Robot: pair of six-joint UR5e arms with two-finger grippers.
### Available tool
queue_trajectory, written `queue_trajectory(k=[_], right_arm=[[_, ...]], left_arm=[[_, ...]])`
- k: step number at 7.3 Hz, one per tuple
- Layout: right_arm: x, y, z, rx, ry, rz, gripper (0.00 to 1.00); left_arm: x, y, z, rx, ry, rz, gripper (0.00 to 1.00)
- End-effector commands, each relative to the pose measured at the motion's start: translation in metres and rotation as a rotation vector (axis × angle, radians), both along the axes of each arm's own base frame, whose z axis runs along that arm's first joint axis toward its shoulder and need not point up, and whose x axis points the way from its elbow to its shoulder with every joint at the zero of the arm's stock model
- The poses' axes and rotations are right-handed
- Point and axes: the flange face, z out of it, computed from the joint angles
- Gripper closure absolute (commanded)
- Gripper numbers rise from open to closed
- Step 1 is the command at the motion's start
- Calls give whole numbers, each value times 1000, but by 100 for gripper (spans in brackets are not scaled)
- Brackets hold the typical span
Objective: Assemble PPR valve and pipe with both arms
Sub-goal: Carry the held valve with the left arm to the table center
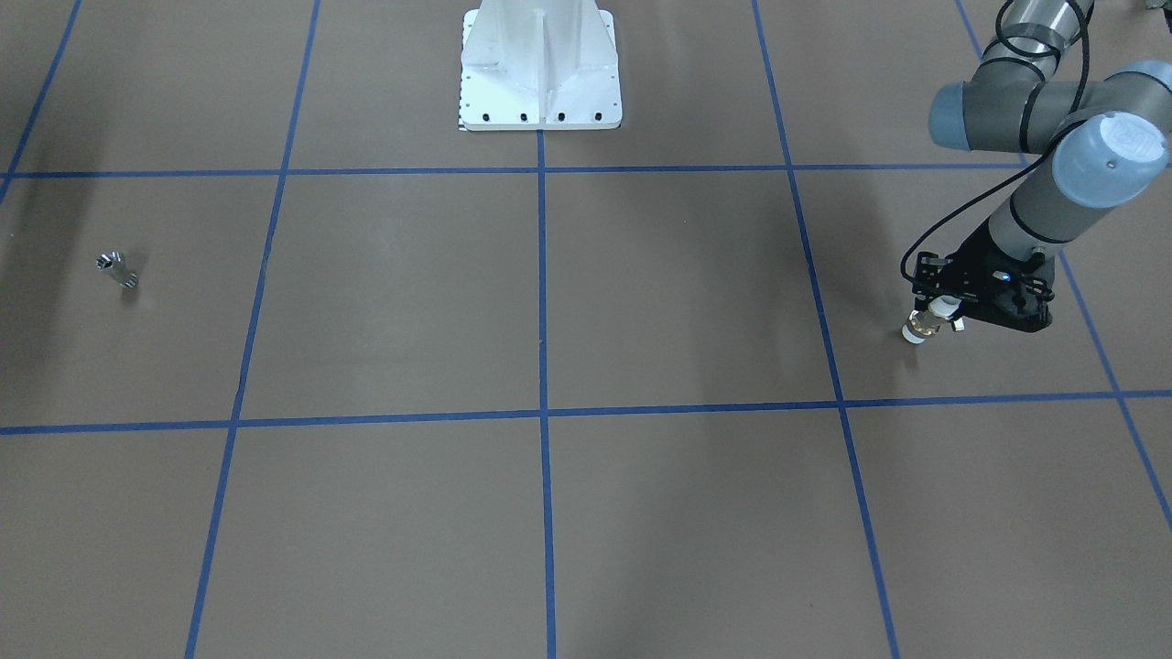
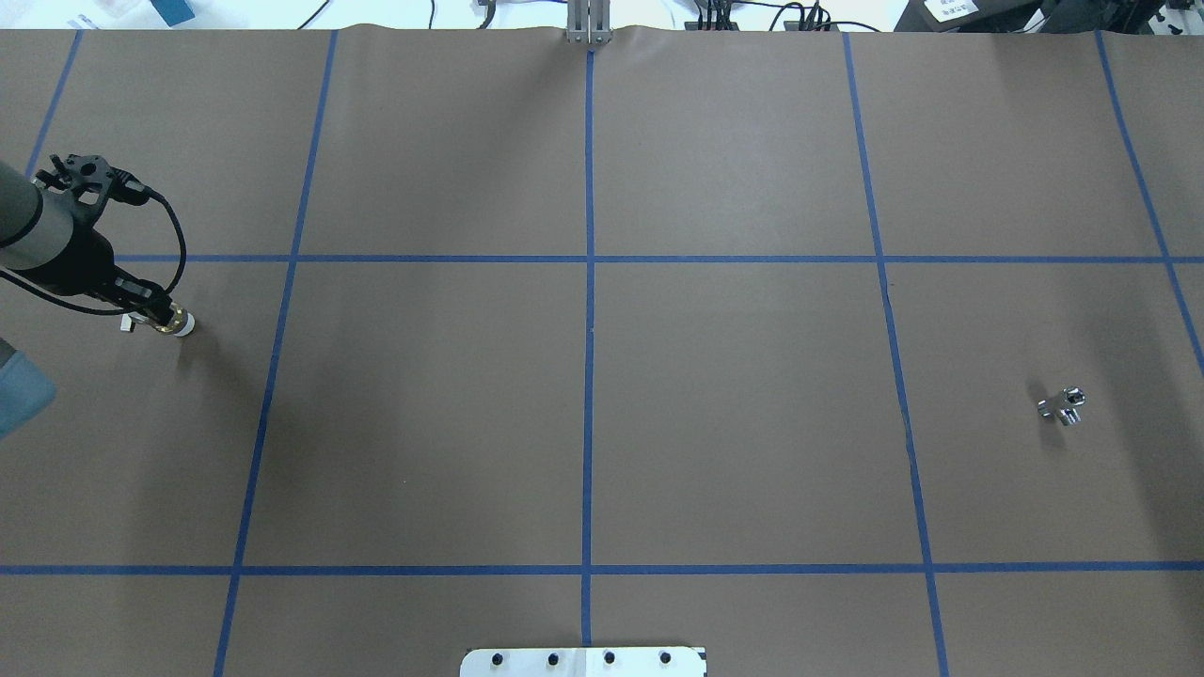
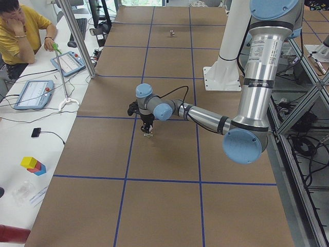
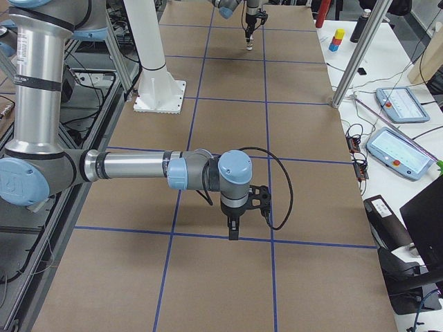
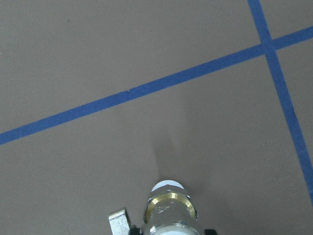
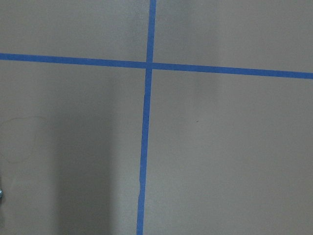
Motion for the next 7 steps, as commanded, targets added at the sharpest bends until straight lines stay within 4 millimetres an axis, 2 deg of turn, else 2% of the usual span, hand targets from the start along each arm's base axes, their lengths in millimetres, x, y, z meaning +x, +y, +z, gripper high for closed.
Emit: queue_trajectory(k=[1,2,3,4,5,7], right_arm=[[0,0,-1,2,0,0,0],[0,0,-1,2,-2,1,0],[0,0,-1,2,-5,-1,0],[-1,0,-1,3,-9,-2,0],[-1,0,-1,2,-9,-1,0],[0,0,-2,3,-12,1,0]], left_arm=[[11,-14,-61,-50,5,-52,100],[26,-21,-108,-84,4,-71,100],[67,-7,-144,-126,1,-51,100],[115,4,-188,-171,17,-59,100],[160,23,-220,-218,31,-55,100],[239,36,-290,-330,57,-105,100]])
